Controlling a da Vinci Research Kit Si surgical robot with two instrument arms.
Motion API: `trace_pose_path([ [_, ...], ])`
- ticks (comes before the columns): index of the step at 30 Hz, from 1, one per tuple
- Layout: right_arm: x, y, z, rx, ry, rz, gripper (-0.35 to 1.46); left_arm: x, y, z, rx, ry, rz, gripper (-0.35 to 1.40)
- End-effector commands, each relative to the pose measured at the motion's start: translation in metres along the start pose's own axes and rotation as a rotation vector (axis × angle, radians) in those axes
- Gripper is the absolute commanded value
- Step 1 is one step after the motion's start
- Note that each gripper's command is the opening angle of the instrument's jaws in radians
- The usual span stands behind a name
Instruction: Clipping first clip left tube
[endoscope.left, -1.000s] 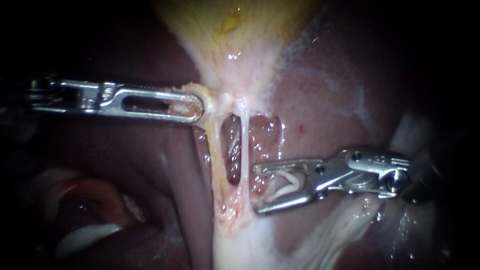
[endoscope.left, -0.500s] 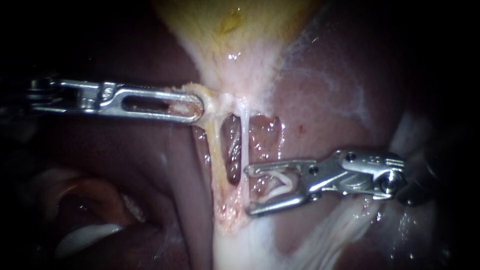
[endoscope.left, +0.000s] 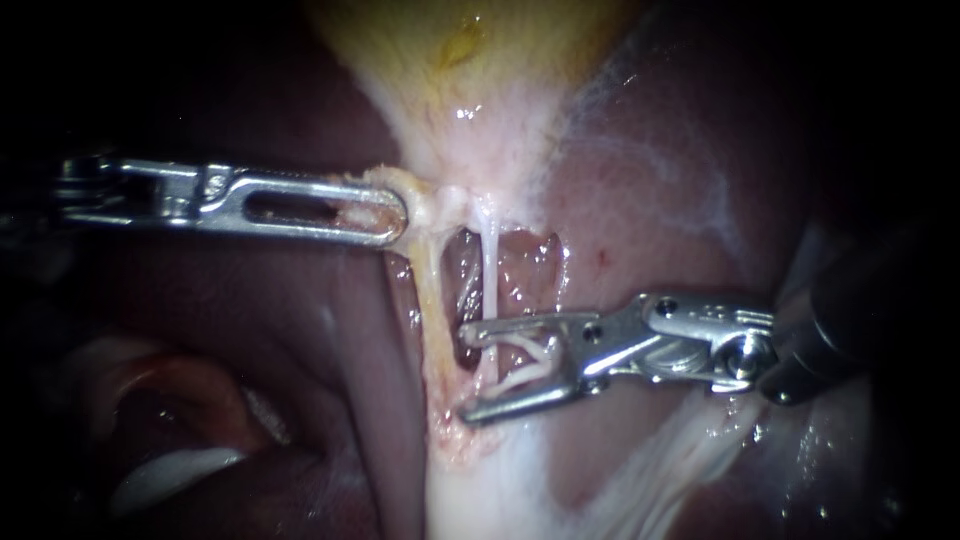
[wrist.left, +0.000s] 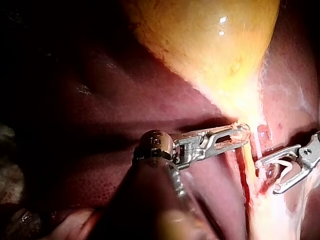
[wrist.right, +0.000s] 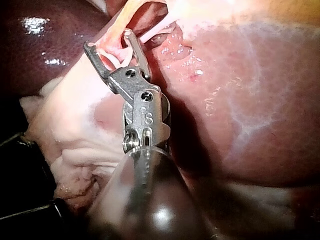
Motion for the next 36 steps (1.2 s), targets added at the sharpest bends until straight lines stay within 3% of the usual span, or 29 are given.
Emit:
trace_pose_path([
  [1, -0.0002, 0.0001, 0.0002, 0.000, -0.001, -0.002, 0.50, 0.0000, 0.0000, 0.0000, 0.000, 0.000, 0.000, -0.35],
  [6, -0.0011, 0.0005, 0.0015, 0.003, -0.004, -0.008, 0.50, 0.0000, 0.0000, 0.0000, 0.000, 0.000, 0.000, -0.35],
  [14, -0.0008, 0.0009, 0.0031, 0.013, -0.006, -0.008, 0.50, 0.0000, -0.0001, 0.0000, -0.001, 0.000, 0.000, -0.35],
  [36, -0.0011, 0.0005, 0.0085, 0.054, -0.017, -0.022, 0.50, 0.0000, -0.0002, 0.0002, -0.002, -0.001, -0.001, -0.35],
])
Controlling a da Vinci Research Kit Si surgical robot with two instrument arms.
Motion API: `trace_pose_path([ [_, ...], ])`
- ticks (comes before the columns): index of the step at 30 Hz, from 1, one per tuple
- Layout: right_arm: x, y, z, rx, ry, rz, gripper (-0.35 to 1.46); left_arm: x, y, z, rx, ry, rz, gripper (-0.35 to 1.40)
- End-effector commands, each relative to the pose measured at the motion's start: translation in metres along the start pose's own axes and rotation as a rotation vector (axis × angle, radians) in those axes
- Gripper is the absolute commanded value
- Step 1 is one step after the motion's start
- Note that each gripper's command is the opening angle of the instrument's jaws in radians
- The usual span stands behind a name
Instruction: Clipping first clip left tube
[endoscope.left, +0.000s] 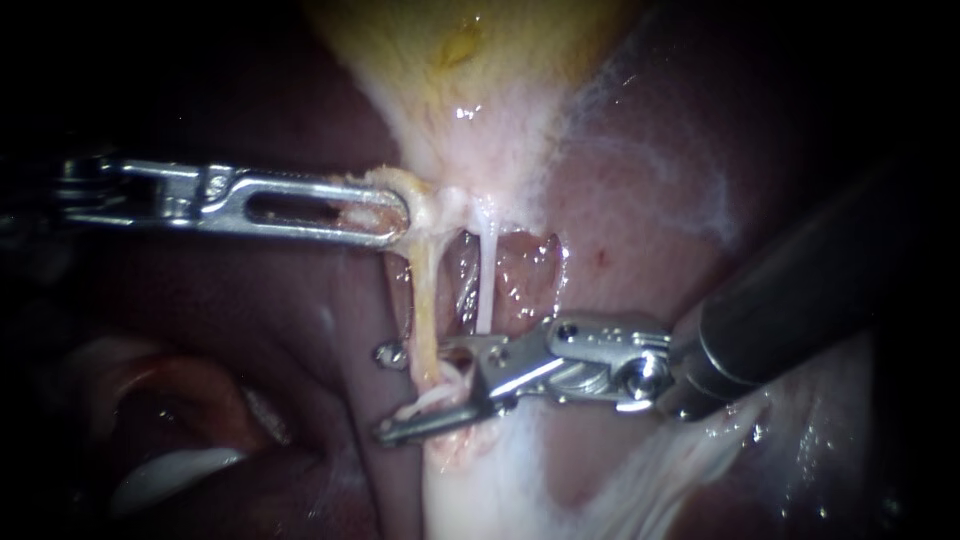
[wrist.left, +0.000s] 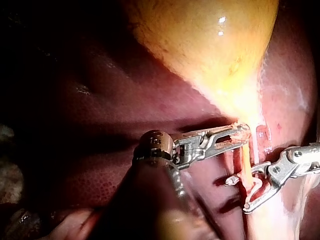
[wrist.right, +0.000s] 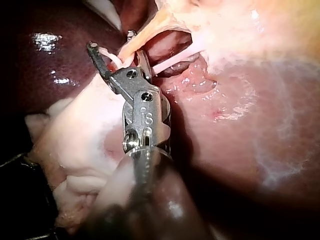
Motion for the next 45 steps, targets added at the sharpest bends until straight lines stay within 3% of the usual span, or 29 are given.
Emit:
trace_pose_path([
  [1, 0.0000, 0.0000, 0.0001, 0.002, 0.000, 0.000, 0.50, 0.0000, 0.0000, 0.0000, -0.001, 0.000, 0.000, -0.35],
  [19, 0.0001, 0.0002, 0.0011, 0.012, -0.003, -0.001, 0.47, 0.0000, 0.0000, 0.0001, -0.001, 0.000, 0.000, -0.35],
  [23, 0.0002, 0.0002, 0.0008, 0.013, -0.002, -0.001, 0.38, 0.0000, 0.0000, 0.0001, -0.001, 0.000, 0.000, -0.35],
  [26, 0.0001, 0.0001, 0.0007, 0.014, -0.002, -0.001, 0.21, 0.0000, 0.0000, 0.0001, -0.001, 0.000, 0.000, -0.35],
  [29, 0.0000, 0.0000, 0.0003, 0.017, 0.000, -0.002, -0.29, 0.0000, 0.0000, 0.0001, -0.001, 0.000, 0.000, -0.35],
  [30, -0.0001, -0.0001, 0.0001, 0.018, 0.000, 0.016, -0.35, -0.0001, 0.0000, 0.0001, -0.001, 0.000, 0.000, -0.35],
  [33, -0.0003, 0.0001, -0.0003, 0.021, 0.001, 0.098, -0.35, -0.0001, 0.0000, 0.0001, -0.001, 0.000, 0.000, -0.35],
  [45, -0.0007, 0.0005, -0.0008, 0.030, -0.004, 0.097, -0.35, -0.0001, 0.0000, 0.0001, 0.000, 0.000, -0.001, -0.35],
])
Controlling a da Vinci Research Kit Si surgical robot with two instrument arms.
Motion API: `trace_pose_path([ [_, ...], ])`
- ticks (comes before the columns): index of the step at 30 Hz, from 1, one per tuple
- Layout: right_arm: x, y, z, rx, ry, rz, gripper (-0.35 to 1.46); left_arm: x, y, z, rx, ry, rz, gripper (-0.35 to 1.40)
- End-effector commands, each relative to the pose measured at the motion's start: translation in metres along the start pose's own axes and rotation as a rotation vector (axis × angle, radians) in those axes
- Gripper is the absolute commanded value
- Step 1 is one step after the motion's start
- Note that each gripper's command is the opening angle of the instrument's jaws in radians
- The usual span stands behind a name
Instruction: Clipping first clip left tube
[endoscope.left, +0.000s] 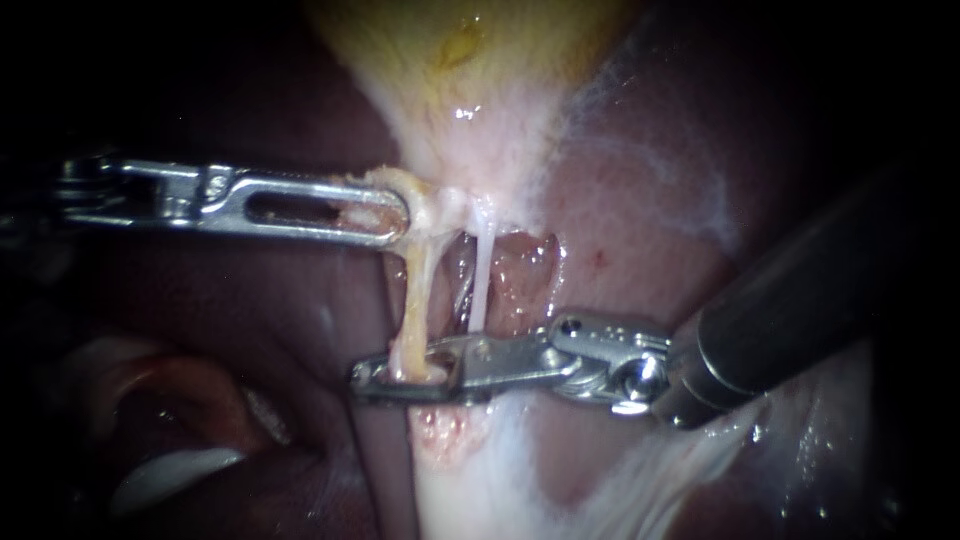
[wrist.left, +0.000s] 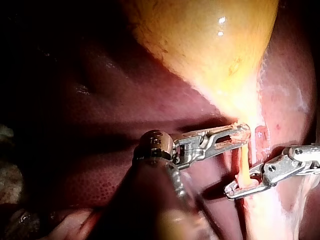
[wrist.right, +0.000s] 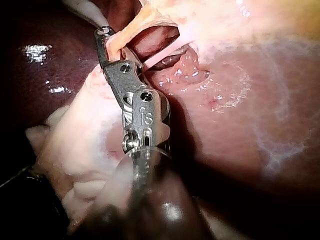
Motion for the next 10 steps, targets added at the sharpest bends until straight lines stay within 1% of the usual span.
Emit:
trace_pose_path([
  [1, 0.0000, 0.0000, 0.0000, 0.001, 0.000, 0.000, -0.35, 0.0000, 0.0000, 0.0000, 0.000, 0.000, 0.000, -0.35],
  [10, -0.0001, 0.0000, -0.0001, 0.001, -0.001, -0.001, -0.35, -0.0001, 0.0001, -0.0001, 0.001, 0.001, 0.000, -0.35],
])
